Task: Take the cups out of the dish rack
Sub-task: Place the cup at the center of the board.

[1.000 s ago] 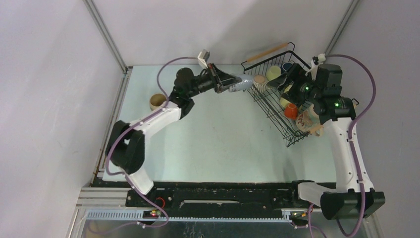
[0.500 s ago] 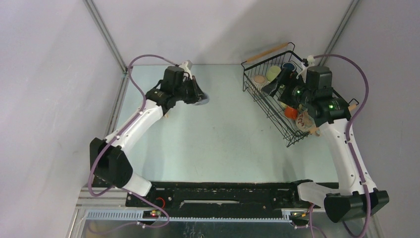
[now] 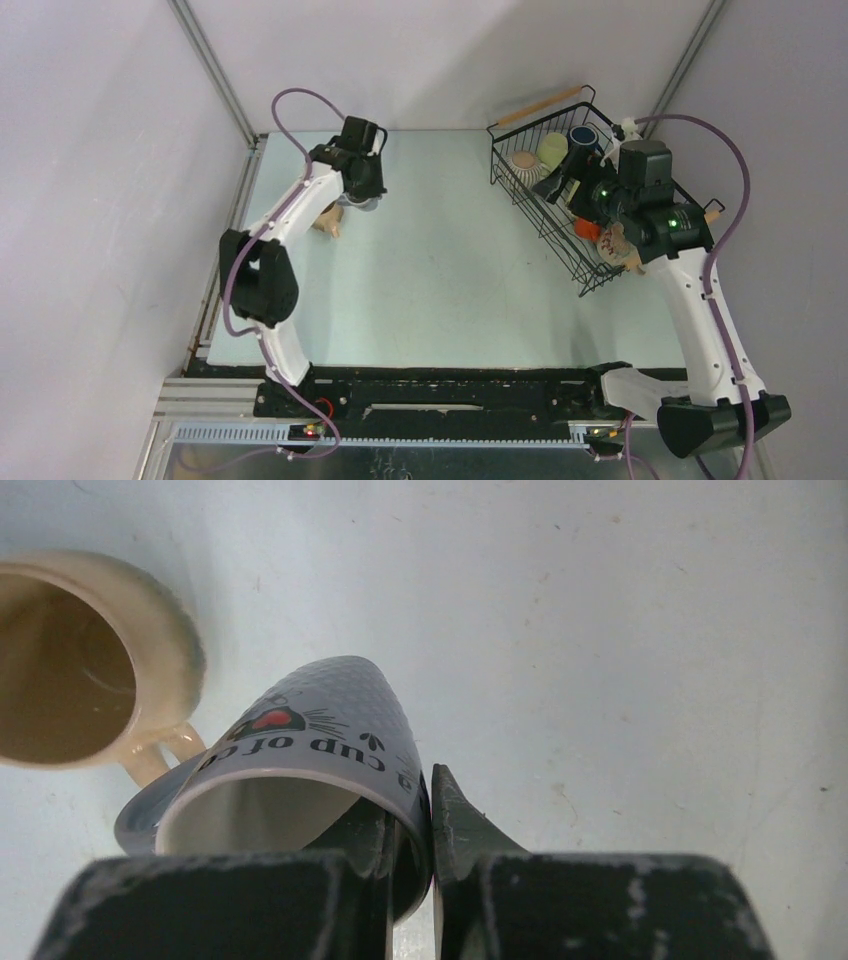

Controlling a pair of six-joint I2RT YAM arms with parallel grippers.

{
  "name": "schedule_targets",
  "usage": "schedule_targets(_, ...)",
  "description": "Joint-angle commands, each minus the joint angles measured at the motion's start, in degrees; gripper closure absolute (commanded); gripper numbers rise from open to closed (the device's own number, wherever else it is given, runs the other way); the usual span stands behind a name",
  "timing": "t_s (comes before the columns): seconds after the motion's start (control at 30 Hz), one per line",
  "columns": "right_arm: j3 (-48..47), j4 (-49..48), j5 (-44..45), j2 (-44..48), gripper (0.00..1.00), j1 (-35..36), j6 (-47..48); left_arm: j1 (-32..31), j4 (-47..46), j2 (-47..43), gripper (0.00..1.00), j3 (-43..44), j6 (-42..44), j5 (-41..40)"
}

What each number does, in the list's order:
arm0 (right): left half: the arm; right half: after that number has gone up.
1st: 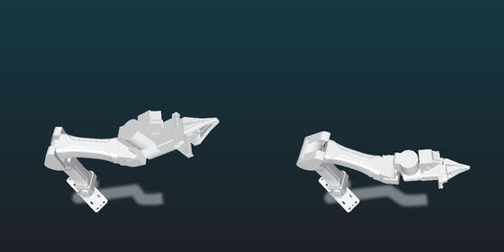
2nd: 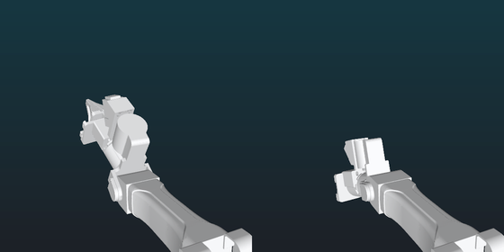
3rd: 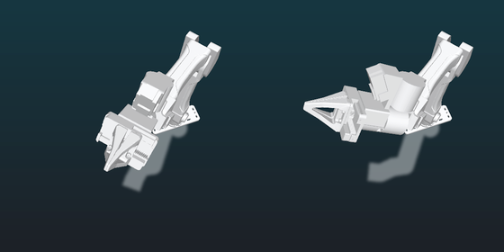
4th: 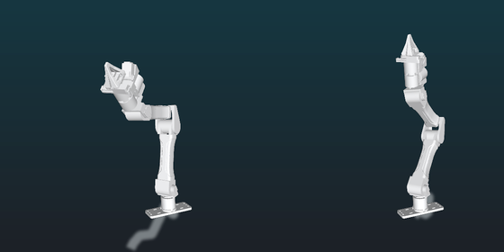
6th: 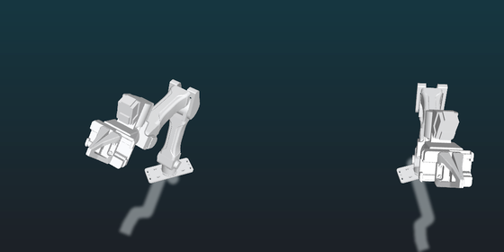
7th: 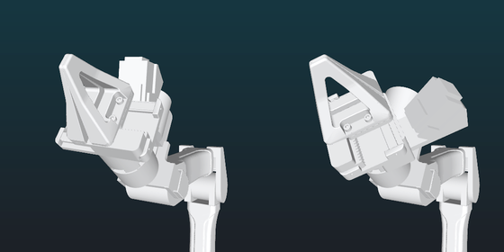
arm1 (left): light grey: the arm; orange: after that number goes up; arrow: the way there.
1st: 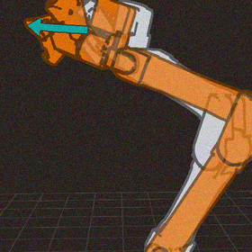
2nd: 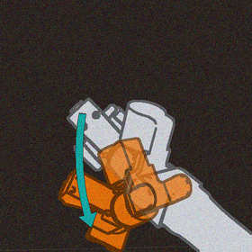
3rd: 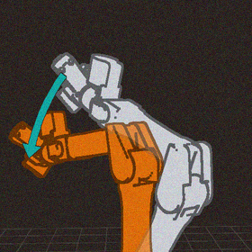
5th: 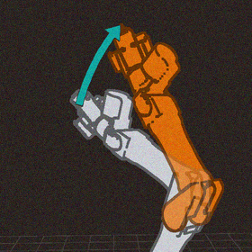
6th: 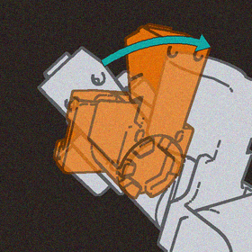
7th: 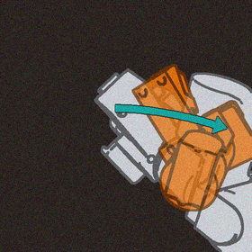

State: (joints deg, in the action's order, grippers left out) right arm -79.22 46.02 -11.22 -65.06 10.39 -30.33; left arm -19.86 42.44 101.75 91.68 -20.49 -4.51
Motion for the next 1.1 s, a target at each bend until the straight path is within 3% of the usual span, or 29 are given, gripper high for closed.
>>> schedule_targets(0.0,0.0,1.0,0.8,2.8,0.00,0.5,1.2,0.7,4.6,4.6,1.00,10.4,3.1,-3.8)
schedule_targets(0.57,0.8,2.6,1.2,4.2,0.00,1.9,0.8,2.2,10.1,19.3,1.00,22.1,4.9,0.5)
schedule_targets(0.83,1.7,2.8,1.9,4.6,0.00,2.3,0.6,2.3,11.8,22.3,1.00,24.7,5.6,2.8)
schedule_targets(1.07,1.8,2.7,1.9,4.2,0.00,2.7,0.3,2.2,12.1,23.6,0.93,24.7,5.5,2.9)
